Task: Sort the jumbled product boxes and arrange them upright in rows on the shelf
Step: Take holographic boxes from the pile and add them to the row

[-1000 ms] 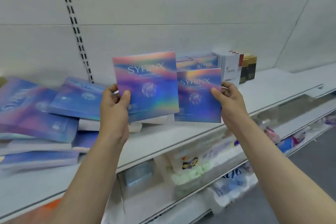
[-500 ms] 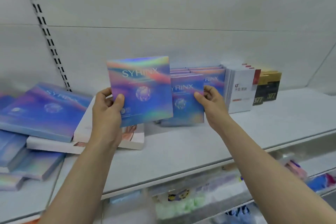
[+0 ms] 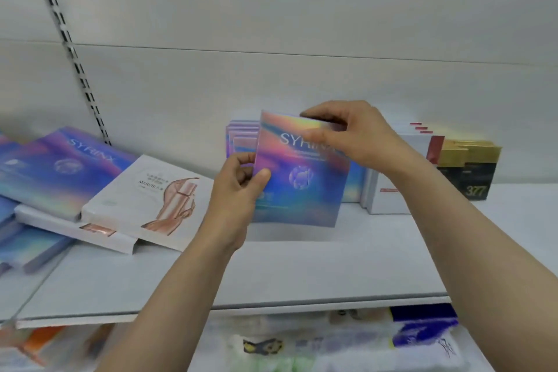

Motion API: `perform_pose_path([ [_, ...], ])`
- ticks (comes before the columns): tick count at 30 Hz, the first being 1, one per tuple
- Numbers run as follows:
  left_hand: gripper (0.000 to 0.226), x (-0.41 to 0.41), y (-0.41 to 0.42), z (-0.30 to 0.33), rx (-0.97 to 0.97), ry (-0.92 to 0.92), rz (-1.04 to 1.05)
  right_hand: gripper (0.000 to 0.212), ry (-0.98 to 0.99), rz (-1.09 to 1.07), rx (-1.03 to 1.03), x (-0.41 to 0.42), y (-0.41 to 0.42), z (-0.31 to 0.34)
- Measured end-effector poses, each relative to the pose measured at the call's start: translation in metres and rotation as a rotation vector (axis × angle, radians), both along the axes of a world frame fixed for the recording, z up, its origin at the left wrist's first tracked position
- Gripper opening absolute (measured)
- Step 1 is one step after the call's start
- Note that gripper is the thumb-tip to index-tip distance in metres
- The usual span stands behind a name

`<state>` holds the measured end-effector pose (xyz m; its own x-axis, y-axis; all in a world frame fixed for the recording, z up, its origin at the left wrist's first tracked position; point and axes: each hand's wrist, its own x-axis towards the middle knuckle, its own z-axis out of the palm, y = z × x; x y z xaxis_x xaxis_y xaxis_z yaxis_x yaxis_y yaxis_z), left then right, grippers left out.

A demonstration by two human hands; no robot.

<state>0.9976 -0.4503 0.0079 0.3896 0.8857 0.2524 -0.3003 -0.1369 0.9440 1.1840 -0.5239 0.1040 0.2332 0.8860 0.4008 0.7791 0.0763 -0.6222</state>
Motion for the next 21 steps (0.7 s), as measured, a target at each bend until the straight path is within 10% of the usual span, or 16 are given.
perform_pose_path([
  [5,0.021,0.026,-0.014,-0.001,0.088,0.137,0.009,0.023,0.013,0.085,-0.085,0.038,-0.017,0.007],
  [11,0.06,0.035,0.019,0.011,0.922,0.642,0.53,0.02,0.034,0.076,-0.112,0.084,-0.023,0.006],
  [16,0.087,0.045,0.045,0.004,0.896,1.007,0.481,0.026,-0.079,-0.005,-0.186,0.106,-0.014,-0.009],
  [21,0.091,0.05,0.055,-0.001,0.884,0.996,0.475,0.028,-0.121,-0.016,-0.19,0.116,-0.007,-0.013],
])
